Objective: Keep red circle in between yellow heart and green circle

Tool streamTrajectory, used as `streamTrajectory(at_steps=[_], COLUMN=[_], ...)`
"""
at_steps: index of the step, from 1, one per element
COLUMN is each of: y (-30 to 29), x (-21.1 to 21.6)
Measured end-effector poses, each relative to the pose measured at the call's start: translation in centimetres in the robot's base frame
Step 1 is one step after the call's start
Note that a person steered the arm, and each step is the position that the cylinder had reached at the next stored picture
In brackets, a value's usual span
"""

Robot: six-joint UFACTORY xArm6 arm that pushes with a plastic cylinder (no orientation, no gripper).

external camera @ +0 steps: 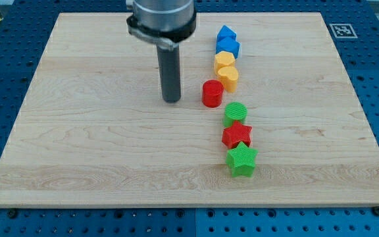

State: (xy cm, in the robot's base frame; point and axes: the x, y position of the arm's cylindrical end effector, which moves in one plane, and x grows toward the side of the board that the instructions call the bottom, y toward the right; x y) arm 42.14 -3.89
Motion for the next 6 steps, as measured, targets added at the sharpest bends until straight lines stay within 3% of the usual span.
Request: streamTrajectory(at_steps=[2, 4, 5, 6], y=[5.6, 1.3, 1.3, 5.0], x=[-1.5, -1.5, -0.6, 0.5])
